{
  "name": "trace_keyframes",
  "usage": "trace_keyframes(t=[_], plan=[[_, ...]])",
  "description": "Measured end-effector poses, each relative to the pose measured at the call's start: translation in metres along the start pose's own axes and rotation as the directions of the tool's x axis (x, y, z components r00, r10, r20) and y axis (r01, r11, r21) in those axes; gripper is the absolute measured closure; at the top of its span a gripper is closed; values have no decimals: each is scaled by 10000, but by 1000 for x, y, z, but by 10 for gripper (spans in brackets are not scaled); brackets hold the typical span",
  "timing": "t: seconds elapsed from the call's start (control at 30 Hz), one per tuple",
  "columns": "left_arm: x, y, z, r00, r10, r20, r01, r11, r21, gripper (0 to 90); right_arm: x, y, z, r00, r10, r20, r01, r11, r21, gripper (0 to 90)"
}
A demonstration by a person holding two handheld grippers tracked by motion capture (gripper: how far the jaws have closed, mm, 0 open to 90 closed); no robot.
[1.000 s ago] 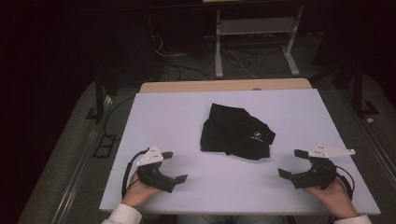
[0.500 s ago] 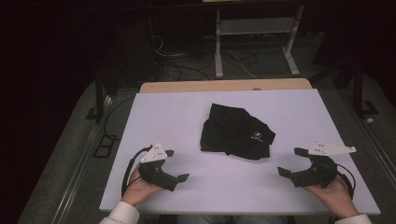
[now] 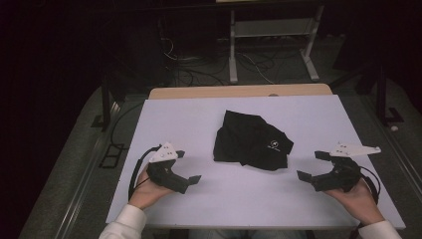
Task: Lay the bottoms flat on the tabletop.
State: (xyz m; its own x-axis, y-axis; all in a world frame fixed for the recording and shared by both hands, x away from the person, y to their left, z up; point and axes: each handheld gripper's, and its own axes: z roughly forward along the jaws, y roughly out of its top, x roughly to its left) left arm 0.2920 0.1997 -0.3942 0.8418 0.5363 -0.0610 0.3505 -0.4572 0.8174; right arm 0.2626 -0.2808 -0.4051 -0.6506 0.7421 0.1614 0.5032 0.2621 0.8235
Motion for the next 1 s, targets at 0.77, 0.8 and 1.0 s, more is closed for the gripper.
trace_keyframes(t=[0.77,0.8,1.0], plan=[[18,23,5,9997,-230,54,231,9994,-240,0,-13,38,5,9996,-262,63,261,9996,73,0],[18,24,7,9997,-224,71,226,9995,-241,0,-14,39,5,9996,-256,66,256,9996,69,0],[21,29,12,9998,-152,109,155,9994,-306,0,-18,45,9,9998,-193,-4,193,9998,-16,0]])
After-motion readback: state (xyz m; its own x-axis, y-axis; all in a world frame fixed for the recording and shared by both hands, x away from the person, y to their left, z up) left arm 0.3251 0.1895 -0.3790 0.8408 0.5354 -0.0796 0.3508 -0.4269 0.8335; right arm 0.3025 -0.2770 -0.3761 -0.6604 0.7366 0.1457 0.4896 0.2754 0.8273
